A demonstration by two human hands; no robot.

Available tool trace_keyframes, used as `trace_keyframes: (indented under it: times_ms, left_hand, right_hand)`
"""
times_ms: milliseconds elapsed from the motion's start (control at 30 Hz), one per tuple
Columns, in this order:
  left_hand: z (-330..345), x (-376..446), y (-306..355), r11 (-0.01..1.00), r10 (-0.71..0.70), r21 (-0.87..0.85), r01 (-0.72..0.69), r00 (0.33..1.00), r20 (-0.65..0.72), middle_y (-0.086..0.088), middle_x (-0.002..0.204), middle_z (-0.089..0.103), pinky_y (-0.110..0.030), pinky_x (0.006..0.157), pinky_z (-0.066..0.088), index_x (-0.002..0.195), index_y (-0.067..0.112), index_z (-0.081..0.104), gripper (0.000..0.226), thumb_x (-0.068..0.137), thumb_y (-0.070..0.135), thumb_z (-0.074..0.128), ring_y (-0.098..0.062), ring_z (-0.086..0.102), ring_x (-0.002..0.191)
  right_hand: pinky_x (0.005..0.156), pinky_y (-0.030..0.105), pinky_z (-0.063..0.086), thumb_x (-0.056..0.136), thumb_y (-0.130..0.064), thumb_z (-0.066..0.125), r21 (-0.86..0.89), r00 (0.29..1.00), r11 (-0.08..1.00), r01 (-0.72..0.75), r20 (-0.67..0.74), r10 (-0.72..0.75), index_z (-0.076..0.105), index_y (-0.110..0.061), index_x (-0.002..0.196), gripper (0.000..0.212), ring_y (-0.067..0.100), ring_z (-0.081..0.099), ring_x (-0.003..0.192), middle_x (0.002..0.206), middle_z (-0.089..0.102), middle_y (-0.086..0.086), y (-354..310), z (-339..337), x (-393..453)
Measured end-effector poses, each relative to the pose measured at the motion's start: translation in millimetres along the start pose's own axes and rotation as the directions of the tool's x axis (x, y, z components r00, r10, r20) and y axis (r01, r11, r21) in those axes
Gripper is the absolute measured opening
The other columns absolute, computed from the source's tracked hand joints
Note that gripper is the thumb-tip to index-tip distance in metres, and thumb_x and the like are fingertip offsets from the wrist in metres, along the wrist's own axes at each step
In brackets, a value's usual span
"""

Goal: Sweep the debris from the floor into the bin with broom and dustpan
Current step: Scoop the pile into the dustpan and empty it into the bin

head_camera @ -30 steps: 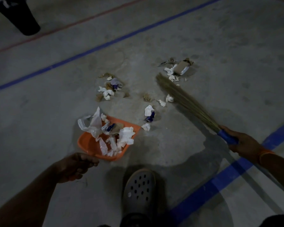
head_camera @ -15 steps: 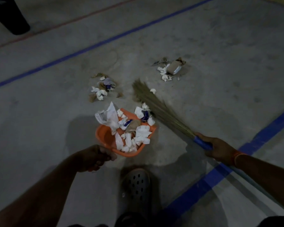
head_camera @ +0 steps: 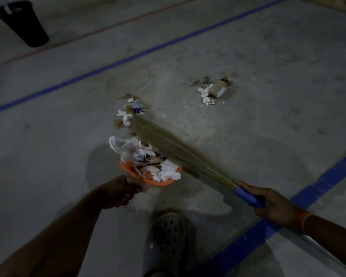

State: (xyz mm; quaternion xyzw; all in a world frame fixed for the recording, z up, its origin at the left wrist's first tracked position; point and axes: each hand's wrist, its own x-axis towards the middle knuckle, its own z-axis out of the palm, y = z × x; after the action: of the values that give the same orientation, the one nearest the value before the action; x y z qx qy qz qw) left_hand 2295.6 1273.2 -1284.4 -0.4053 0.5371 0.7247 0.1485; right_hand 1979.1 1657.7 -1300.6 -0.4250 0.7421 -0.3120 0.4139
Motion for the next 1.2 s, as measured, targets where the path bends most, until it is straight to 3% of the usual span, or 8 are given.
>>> trace_keyframes:
  times_ms: [133,267,367,500,667,900,1000,1200]
  left_hand:
    - [-7.6,-4.8,-3.1,0.999,0.034,-0.012,-0.035,0.999,-0.016,-0.004,0.083,0.065,-0.017,0.037,0.029,0.106,0.001,0.075,0.028,0.096,-0.008,0.05,-0.008,0.038,0.047]
    - [-17.7,-14.8,-4.7,0.998,0.047,-0.041,-0.049,0.998,-0.045,0.0,0.077,0.066,-0.016,0.036,0.03,0.102,0.005,0.078,0.033,0.098,-0.008,0.048,-0.007,0.038,0.045]
    - [-30.8,-24.2,-11.2,0.999,0.023,-0.039,-0.026,0.997,-0.076,-0.001,0.073,0.065,-0.017,0.037,0.031,0.103,0.006,0.078,0.033,0.098,-0.006,0.048,-0.007,0.038,0.046]
    - [-52.1,-39.1,-24.0,0.999,0.007,-0.034,-0.011,0.992,-0.128,-0.002,0.071,0.063,-0.019,0.038,0.031,0.108,0.005,0.076,0.028,0.099,0.0,0.05,-0.009,0.038,0.047]
    - [-94.7,-56.0,-45.0,0.999,-0.025,-0.047,0.016,0.979,-0.201,-0.006,0.078,0.059,-0.019,0.04,0.03,0.108,0.006,0.076,0.03,0.1,0.0,0.048,-0.011,0.036,0.049]
    - [-141.3,-57.8,-46.1,0.987,-0.051,-0.161,0.008,0.963,-0.265,-0.003,0.08,0.064,-0.016,0.039,0.031,0.103,0.003,0.078,0.033,0.1,-0.004,0.046,-0.009,0.037,0.048]
    - [-153.8,-44.3,-30.5,0.986,-0.07,-0.165,0.029,0.966,-0.249,-0.003,0.08,0.065,-0.017,0.039,0.032,0.103,0.003,0.077,0.034,0.1,-0.004,0.044,-0.008,0.036,0.047]
    - [-175.1,-24.2,-5.9,0.991,-0.093,-0.118,0.068,0.97,-0.227,-0.005,0.085,0.067,-0.017,0.038,0.032,0.101,0.005,0.078,0.039,0.098,-0.01,0.042,-0.007,0.037,0.047]
  right_hand:
    - [0.106,0.004,0.028,0.078,0.02,0.064,-0.029,0.999,0.999,0.012,-0.051,-0.014,0.037,-0.06,0.132,0.1,-0.014,0.035,0.131,0.14,0.036,-0.04,-9.0,-7.6,12.4]
    - [0.091,0.001,0.037,0.078,0.019,0.063,0.009,0.997,1.0,-0.013,-0.074,0.014,0.039,-0.035,0.142,0.087,-0.009,0.041,0.128,0.137,0.035,-0.045,-24.7,-15.6,33.8]
    - [0.08,-0.001,0.04,0.077,0.021,0.062,0.014,0.996,1.0,-0.015,-0.088,0.016,0.039,-0.047,0.135,0.092,-0.025,0.045,0.111,0.129,0.04,-0.051,-44.2,-21.7,55.3]
    - [0.06,-0.001,0.038,0.078,0.021,0.059,0.002,0.991,0.999,-0.04,-0.132,0.04,0.039,-0.028,0.142,0.083,-0.028,0.05,0.071,0.133,0.042,-0.027,-66.1,-30.4,101.7]
    - [0.059,-0.005,0.036,0.078,0.02,0.061,-0.125,0.983,0.991,-0.035,-0.185,0.012,0.035,-0.01,0.146,0.079,-0.022,0.05,0.06,0.129,0.047,-0.002,-98.6,-49.7,179.2]
    - [0.07,0.025,0.039,0.079,-0.01,0.066,-0.415,0.995,0.908,-0.061,-0.098,0.022,0.033,-0.03,0.149,0.08,0.003,0.047,0.067,0.137,0.054,0.011,-133.5,-70.8,295.4]
    - [0.083,0.03,0.039,0.062,-0.031,0.055,-0.561,0.996,0.826,-0.059,0.025,0.088,0.027,-0.032,0.151,0.093,0.031,0.06,0.104,0.139,0.053,0.015,-136.0,-67.9,327.5]
    - [0.091,0.034,0.041,0.068,-0.025,0.064,-0.585,0.992,0.811,-0.025,0.085,0.092,0.024,-0.037,0.15,0.092,0.035,0.054,0.119,0.14,0.053,0.013,-114.2,-53.0,329.4]
